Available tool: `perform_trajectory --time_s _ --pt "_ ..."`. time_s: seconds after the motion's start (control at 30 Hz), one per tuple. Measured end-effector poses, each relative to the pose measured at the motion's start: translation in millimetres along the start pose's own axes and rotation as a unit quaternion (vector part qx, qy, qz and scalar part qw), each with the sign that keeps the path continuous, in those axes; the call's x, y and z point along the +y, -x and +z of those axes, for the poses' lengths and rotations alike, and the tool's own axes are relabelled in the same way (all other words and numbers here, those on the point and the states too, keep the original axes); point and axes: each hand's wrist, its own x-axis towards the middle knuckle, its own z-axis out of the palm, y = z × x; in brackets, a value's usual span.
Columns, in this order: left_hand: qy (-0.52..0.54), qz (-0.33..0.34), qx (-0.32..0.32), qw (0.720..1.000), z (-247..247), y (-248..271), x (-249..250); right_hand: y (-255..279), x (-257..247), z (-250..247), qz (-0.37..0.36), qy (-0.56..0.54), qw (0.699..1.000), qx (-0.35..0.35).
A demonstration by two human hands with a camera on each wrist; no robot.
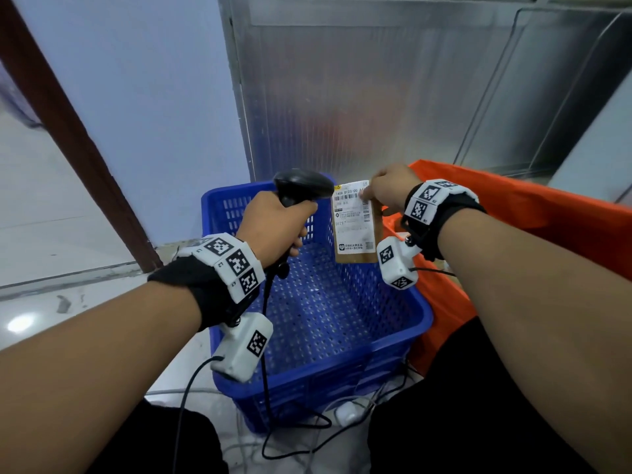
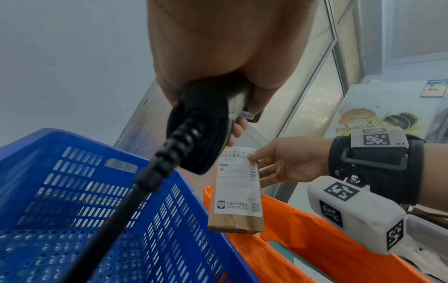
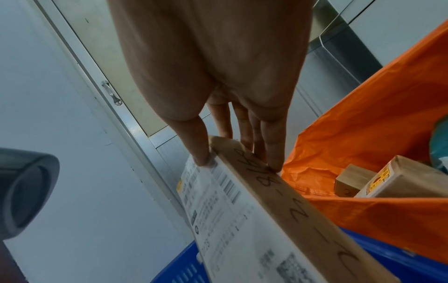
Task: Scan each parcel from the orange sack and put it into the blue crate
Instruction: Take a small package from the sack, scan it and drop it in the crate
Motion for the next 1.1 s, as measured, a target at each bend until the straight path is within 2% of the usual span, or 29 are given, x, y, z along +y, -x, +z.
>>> perform_trajectory --time_s 0.4,0.7,0.9,1.1 --pt "0.002 -0.01 -0.009 1.0 1.8 2.6 4.0 0.6 2.5 -1.4 0.02 -0.042 0.998 -0.035" --pt "-0.011 -0.034 -0.006 0.999 1.2 -1.8 -0.1 9.6 -5.5 6.8 0.015 -0.076 0.992 -0.096" --pt "-0.023 -0.055 -0.007 0.998 1.3 -2.7 -6.0 28.0 -3.0 39.6 -0.03 0.041 0.989 -0.142" --pt "-0.082 -0.113 -0.017 0.99 3.9 -4.0 -25.2 30.4 2.3 93.2 -0.028 0.117 0.98 -0.156"
